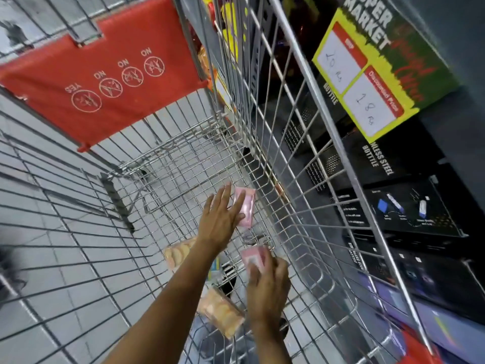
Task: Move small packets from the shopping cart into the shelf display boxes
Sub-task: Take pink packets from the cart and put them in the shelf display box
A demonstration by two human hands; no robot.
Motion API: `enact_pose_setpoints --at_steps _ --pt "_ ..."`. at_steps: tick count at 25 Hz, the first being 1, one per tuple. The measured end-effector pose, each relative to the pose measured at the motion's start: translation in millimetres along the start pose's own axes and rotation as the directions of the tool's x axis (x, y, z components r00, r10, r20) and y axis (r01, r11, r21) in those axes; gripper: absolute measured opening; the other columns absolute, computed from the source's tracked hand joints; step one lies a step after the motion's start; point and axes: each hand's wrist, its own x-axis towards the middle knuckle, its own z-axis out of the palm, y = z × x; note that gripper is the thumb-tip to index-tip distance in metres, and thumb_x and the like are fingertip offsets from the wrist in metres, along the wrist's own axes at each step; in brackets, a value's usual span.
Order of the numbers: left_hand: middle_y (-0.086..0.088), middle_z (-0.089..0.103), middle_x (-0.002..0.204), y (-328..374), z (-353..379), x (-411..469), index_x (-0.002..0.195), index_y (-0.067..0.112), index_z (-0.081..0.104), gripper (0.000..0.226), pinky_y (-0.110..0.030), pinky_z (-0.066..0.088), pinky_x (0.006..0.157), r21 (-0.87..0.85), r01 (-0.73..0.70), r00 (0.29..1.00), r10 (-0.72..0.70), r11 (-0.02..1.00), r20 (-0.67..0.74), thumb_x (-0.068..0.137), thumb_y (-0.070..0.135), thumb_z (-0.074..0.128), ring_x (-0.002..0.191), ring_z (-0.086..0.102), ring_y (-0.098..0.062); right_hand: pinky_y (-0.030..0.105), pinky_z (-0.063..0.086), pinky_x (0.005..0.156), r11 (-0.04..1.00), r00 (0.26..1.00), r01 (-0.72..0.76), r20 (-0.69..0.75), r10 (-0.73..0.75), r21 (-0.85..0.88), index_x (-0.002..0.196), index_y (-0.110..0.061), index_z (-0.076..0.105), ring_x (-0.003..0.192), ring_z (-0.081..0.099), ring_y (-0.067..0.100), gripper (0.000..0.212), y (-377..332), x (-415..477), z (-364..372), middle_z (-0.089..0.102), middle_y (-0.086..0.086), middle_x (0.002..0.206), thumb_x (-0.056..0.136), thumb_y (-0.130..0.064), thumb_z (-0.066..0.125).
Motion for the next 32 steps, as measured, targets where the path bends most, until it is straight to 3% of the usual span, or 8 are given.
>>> enact_pose_setpoints --at_steps 2,5,9,12,15,19,27,32 --pt "-0.011 -0.014 0.148 -4 -4 -5 0.141 0.027 -0.009 0.057 -0.042 -0.007 0.107 0.089 0.001 1.0 -0.002 0.996 0.014 0.092 0.055 0.002 0.14 -0.002 -0.03 0.045 0.053 0.066 0.992 0.991 -0.103 -0.076 0.109 0.077 0.113 -0.008 0.062 0.079 0.055 0.028 0.053 -5 6 -9 0.056 0.018 0.096 0.064 -0.005 0.08" --pt "-0.011 -0.01 0.149 -1 -4 -14 0.14 0.027 -0.007 0.074 -0.042 -0.003 0.108 0.088 -0.012 0.999 0.009 0.996 0.032 0.078 0.064 -0.023 0.138 -0.004 -0.028 0.038 0.049 0.059 0.998 0.998 -0.035 -0.058 0.032 -0.047 0.107 -0.008 0.061 0.077 0.056 0.028 0.049 -10 12 -16 0.059 0.019 0.096 0.065 -0.02 0.084" --pt "-0.011 -0.007 0.152 13 -2 -16 0.14 0.027 -0.007 0.06 -0.038 -0.002 0.109 0.023 -0.027 0.997 0.025 0.999 0.069 0.088 0.057 -0.004 0.142 0.0 -0.028 0.042 0.047 0.08 0.982 0.997 0.074 -0.016 -0.078 -0.173 0.127 -0.016 0.053 0.109 0.049 0.031 0.054 -7 8 -4 0.052 0.018 0.13 0.092 -0.051 0.033" --pt "-0.011 -0.015 0.152 14 -3 -12 0.144 0.027 -0.007 0.058 -0.038 0.004 0.113 -0.031 -0.018 0.993 0.022 0.999 0.114 0.096 0.047 0.019 0.142 -0.003 -0.026 0.049 0.045 0.087 0.974 0.994 0.106 0.019 -0.104 -0.2 0.134 -0.02 0.047 0.123 0.04 0.035 0.06 2 14 3 0.04 0.017 0.142 0.095 -0.051 0.013" --pt "-0.016 -0.006 0.155 19 -4 -10 0.146 0.023 0.005 0.058 -0.042 0.028 0.108 -0.113 -0.007 0.996 0.017 0.994 0.084 0.098 0.04 0.032 0.141 0.009 -0.03 0.049 0.05 0.078 0.982 0.992 0.125 -0.004 -0.127 -0.14 0.131 -0.019 0.05 0.117 0.046 0.036 0.041 3 17 6 0.044 0.02 0.137 0.093 -0.032 0.048" --pt "-0.019 0.0 0.155 25 -2 -10 0.146 0.02 0.012 0.057 -0.044 0.037 0.103 -0.167 0.013 0.999 -0.006 0.986 0.043 0.097 0.035 0.039 0.139 0.016 -0.033 0.049 0.049 0.076 0.992 0.998 -0.029 -0.051 0.022 -0.122 0.133 -0.013 0.047 0.109 0.05 0.041 0.067 -3 18 5 0.047 0.026 0.131 0.073 -0.023 0.077" --pt "-0.021 0.025 0.15 45 -1 -3 0.145 0.021 0.016 0.068 -0.046 0.043 0.098 -0.34 0.275 0.957 -0.291 0.9 0.004 0.09 0.033 0.054 0.13 0.036 -0.036 0.037 0.052 0.062 0.996 0.994 -0.022 -0.105 0.013 -0.086 0.128 -0.008 0.051 0.09 0.059 0.035 0.069 -2 19 -2 0.059 0.022 0.115 0.068 -0.02 0.082" --pt "-0.02 0.042 0.136 46 -13 -17 0.143 0.01 0.024 0.074 -0.036 0.044 0.084 -0.471 0.172 0.943 -0.283 0.865 -0.175 0.082 0.024 0.064 0.114 0.048 -0.031 0.037 0.054 0.068 1.0 0.984 0.02 -0.178 -0.022 -0.013 0.124 -0.009 0.055 0.094 0.06 0.032 0.062 -12 26 -13 0.06 0.019 0.117 0.07 -0.022 0.081"
